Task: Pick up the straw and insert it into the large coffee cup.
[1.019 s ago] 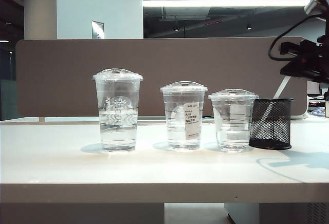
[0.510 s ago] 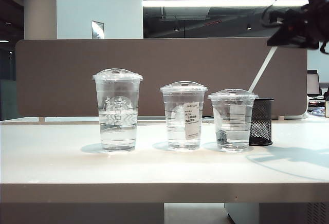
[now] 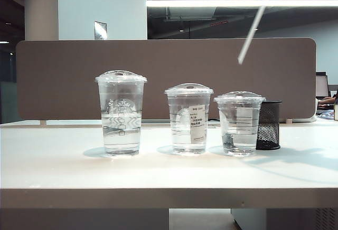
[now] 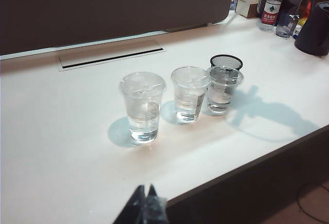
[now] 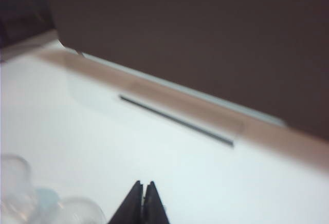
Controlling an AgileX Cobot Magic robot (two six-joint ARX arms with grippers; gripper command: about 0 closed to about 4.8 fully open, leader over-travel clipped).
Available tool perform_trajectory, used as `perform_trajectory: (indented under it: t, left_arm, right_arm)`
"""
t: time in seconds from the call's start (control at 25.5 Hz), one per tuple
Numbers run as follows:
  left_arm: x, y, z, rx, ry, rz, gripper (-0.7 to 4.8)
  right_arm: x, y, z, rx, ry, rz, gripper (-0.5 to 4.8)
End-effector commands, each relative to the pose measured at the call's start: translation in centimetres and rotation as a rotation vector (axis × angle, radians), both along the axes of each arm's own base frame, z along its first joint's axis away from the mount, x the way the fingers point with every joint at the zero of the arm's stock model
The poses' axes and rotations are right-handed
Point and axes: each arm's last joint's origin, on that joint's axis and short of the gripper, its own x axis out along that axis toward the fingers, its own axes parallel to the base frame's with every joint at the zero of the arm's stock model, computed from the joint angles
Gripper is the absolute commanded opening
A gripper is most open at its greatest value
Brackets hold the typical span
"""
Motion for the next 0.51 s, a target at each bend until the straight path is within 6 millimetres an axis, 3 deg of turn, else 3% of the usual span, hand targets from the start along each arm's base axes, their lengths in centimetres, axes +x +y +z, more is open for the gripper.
perform_trajectory:
  t: [0.04,0.16,0.24,0.51]
  left_arm:
    - [0.0,0.0,0.1,0.0,-0.009,-0.003,-0.04]
    - [0.0,0.0,0.1,0.0,-0.009,-0.003,-0.04]
    - [0.0,0.0,0.1,0.0,-0.009,-0.003,-0.04]
    - [0.0,0.0,0.1,0.0,-0.009,-0.003,-0.04]
  right_arm:
    - [-0.8,0.8,2.8,0.007,-0.061,0.07,0.12]
    - [-1.4,2.2,4.9,0.013,-0.111,0.122,0.13]
    - [-1.7,4.2,6.2,0.021,-0.139,0.19,0.13]
    - [-0.9,9.3,5.9,0.016,-0.092,0.305,0.13]
